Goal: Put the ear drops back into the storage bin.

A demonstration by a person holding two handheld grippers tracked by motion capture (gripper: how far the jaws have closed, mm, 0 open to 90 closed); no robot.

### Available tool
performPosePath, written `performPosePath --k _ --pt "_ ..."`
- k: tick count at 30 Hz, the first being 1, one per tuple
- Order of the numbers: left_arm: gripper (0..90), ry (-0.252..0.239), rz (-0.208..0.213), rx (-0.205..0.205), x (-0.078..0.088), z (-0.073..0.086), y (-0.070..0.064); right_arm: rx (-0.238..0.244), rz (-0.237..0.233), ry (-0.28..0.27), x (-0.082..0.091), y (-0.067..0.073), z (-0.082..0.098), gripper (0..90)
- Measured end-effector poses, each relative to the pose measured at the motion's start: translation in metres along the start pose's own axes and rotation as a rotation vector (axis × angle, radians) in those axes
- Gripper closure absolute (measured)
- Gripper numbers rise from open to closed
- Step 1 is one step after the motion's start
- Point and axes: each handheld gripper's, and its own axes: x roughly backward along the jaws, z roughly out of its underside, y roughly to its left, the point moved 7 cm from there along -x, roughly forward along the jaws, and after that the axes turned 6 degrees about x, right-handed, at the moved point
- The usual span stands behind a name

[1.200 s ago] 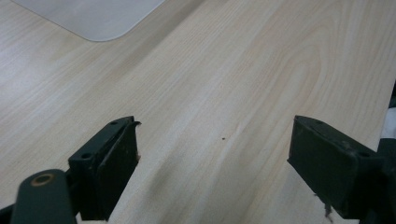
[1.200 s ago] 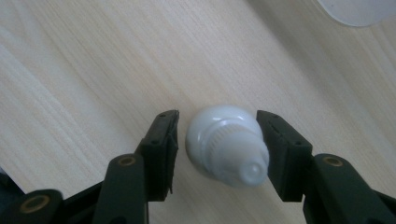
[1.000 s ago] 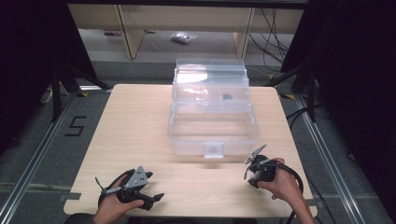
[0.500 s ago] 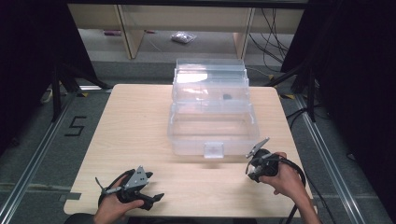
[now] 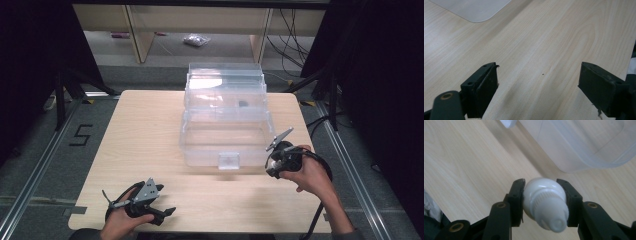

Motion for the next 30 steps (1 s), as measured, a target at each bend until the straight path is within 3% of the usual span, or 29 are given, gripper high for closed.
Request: performPosePath --k 4,5,10,16,30 --pt "15.2 0.001 0.001 -0.010 0.000 0.000 0.001 0.006 -0.004 -0.007 0.013 -0.008 -0.011 60.1" --pt "15.2 0.000 0.000 0.004 0.000 0.000 0.000 0.000 -0.011 -0.009 0.015 -0.009 -0.014 60.1" --pt "15.2 -0.002 0.000 -0.013 0.000 0.000 0.001 0.005 -0.002 -0.012 0.022 -0.018 -0.026 60.1" --pt "15.2 0.000 0.001 0.001 0.000 0.000 0.000 0.001 -0.001 -0.008 0.028 -0.028 -0.040 60.1" --pt "15.2 -0.005 0.005 -0.013 0.000 0.000 0.000 -0.020 -0.001 0.032 0.014 -0.051 -0.069 60.0"
